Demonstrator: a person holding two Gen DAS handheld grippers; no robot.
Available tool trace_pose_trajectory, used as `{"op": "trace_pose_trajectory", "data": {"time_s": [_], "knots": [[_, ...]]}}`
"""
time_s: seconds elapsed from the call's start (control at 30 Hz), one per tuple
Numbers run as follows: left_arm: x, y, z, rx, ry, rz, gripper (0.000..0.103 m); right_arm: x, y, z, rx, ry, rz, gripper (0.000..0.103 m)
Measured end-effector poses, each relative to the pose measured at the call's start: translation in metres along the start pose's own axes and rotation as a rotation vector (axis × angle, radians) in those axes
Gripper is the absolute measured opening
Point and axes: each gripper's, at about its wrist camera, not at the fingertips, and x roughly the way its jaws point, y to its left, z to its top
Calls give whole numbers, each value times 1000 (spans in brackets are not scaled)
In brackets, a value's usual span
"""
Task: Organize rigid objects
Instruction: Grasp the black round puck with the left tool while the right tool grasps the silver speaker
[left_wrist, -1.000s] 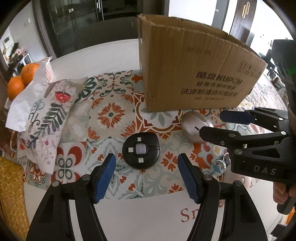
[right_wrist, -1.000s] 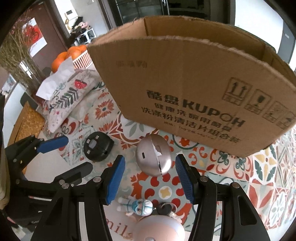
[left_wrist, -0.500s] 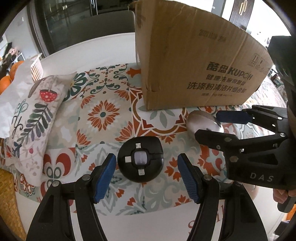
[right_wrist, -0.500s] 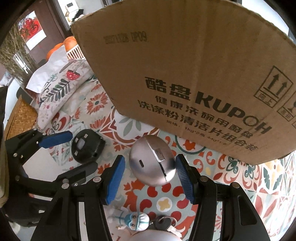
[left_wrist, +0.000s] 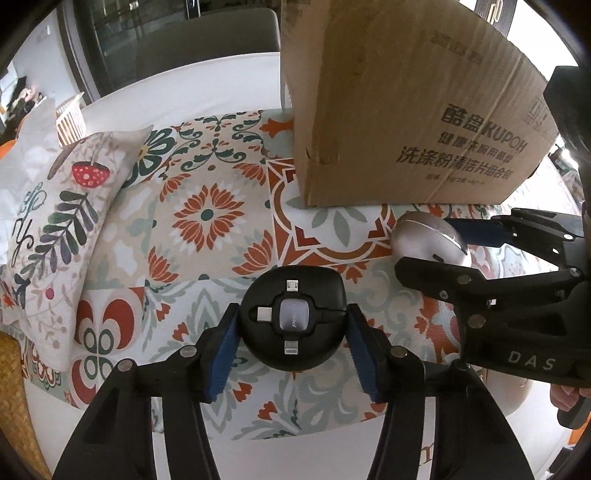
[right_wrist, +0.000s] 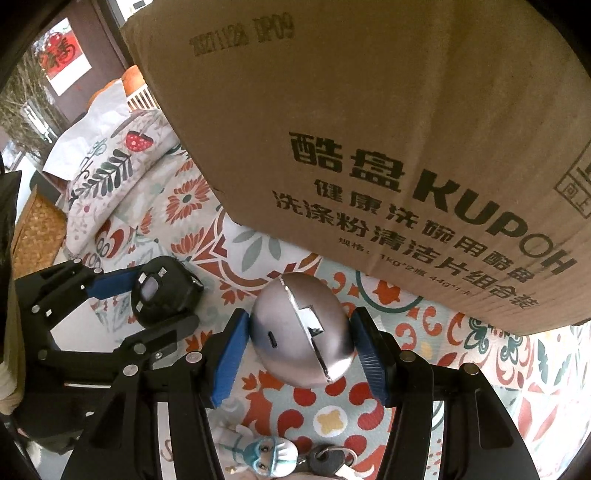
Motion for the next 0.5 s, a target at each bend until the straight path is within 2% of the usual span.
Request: {"op": "trace_pose_trajectory", "data": {"time_s": [0.5], "knots": [[-20, -1, -6, -44, -48, 34, 55, -20, 0, -11, -15, -65, -54, 57]]}}
